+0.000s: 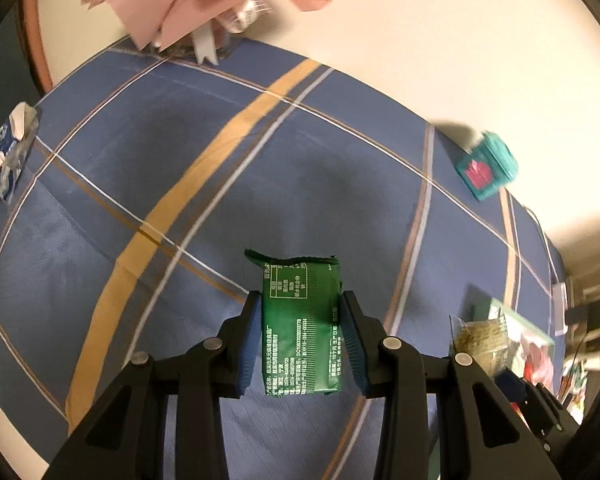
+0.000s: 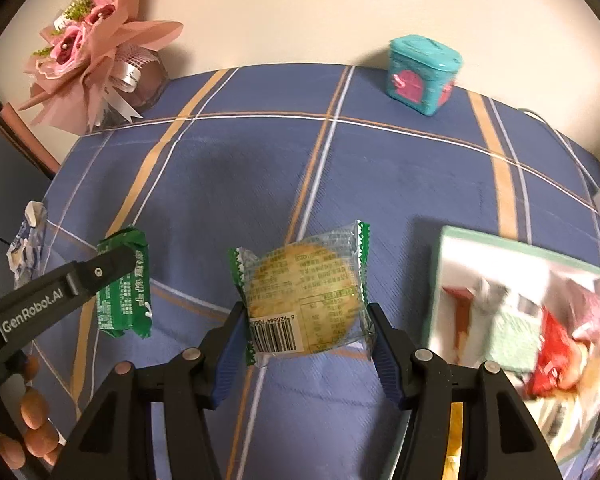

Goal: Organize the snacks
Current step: 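Lift and carry the green box and biscuit packet over the tray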

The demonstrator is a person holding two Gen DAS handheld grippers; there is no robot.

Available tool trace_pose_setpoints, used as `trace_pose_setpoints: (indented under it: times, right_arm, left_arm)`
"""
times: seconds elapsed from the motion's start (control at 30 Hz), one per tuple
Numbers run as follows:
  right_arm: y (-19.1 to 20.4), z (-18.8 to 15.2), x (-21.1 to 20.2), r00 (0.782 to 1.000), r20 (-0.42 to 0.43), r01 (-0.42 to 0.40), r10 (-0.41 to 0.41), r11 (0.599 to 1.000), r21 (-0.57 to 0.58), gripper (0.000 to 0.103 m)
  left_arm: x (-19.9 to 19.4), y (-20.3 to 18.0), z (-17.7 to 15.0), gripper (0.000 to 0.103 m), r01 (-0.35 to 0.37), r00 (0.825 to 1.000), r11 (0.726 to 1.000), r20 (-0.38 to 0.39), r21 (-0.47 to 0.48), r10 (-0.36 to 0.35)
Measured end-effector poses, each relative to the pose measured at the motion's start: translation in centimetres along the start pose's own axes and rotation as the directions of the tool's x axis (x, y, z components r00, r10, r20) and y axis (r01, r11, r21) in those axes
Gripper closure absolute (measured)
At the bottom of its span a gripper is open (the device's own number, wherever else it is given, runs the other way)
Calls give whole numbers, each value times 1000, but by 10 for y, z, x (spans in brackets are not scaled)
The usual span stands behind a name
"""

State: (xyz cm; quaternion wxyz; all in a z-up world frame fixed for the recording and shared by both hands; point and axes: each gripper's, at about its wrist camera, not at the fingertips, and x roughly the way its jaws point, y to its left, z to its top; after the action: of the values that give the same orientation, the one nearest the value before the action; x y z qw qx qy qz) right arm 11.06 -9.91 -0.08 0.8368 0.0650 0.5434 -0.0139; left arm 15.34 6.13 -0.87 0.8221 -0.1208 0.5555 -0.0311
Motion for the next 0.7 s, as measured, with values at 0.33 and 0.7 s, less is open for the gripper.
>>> trace_pose_setpoints:
  times: [0.33, 0.7]
  right_arm:
    - [-57, -47, -45, 998, 42, 46, -51, 991, 125, 42]
    - [-133, -74, -84, 989, 85, 91, -119, 956, 280, 42]
  left_arm:
    - [-30, -76, -37, 63, 44, 998, 982, 31, 186, -50]
    - [-47, -156, -83, 63, 103, 993, 927, 12, 359, -115]
